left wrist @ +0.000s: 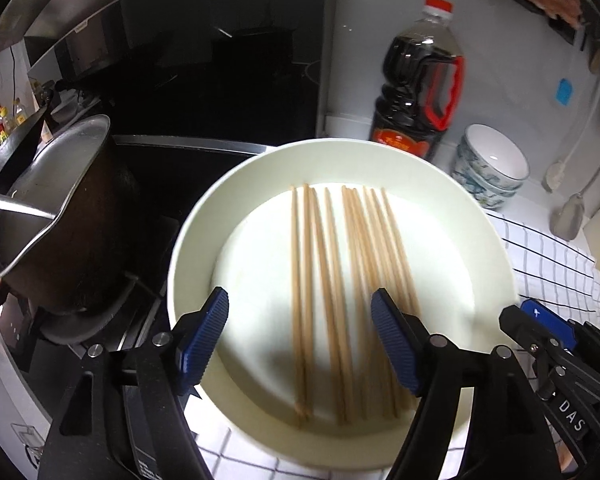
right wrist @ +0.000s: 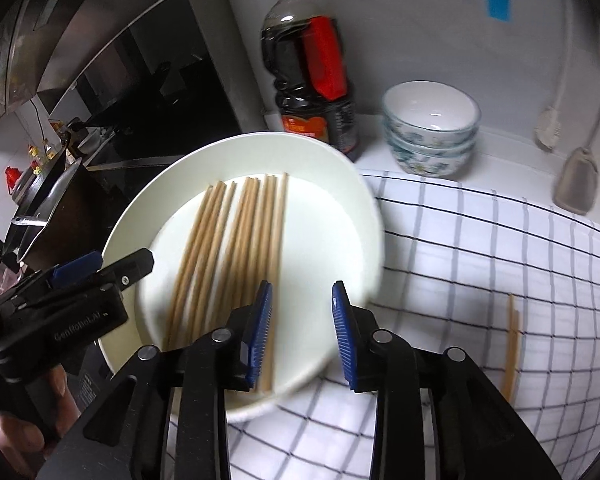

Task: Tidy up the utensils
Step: 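Open the right gripper to release the chopstick and withdraw from the dish, then move the right gripper over the last chopsticks and grasp one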

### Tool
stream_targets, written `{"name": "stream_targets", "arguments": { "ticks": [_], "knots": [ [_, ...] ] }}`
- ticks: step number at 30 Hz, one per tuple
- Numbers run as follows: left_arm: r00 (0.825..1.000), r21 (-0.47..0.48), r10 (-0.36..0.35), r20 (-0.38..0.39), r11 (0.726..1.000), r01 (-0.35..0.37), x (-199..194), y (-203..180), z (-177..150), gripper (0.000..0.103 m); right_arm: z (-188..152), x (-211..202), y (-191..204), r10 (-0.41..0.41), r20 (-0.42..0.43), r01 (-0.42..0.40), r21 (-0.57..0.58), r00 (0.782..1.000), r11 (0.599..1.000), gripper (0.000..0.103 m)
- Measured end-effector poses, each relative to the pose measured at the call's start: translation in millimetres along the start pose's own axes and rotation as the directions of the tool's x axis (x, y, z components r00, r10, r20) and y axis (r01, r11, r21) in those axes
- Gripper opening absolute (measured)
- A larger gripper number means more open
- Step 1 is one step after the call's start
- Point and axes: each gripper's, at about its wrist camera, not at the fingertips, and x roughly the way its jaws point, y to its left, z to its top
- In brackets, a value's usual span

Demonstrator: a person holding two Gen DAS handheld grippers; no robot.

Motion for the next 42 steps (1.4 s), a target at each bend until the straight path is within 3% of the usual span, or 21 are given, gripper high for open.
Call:
{"name": "stream_targets", "arguments": {
  "ticks": [13,24,32,42],
  "knots": [
    [0.993,0.085,-0.114,-0.009,0.99,0.114,-40,-75,-40,0.077,-63,-65,-84,-0.128,0.003,0.126,0.112,0.992,0.986,0.038],
    [0.983,0.166,-0.175,-0.051,0.969,0.181,-50,-141,-70,0.079,-106,-99,-146,-0.202,-0.007,0.199,0.211,0.979,0.957,0.041],
    [0.981,0.2,-0.181,-0.067,0.961,0.191,-47,-173,-94,0.08,-125,-90,-167,-0.196,-0.027,0.197,0.227,0.98,0.954,0.041],
    [0.988,0.189,-0.135,-0.074,0.971,0.147,-25,-180,-104,0.081,-141,-44,-168,-0.166,-0.078,0.178,0.178,0.983,0.968,0.041]
  ]
}}
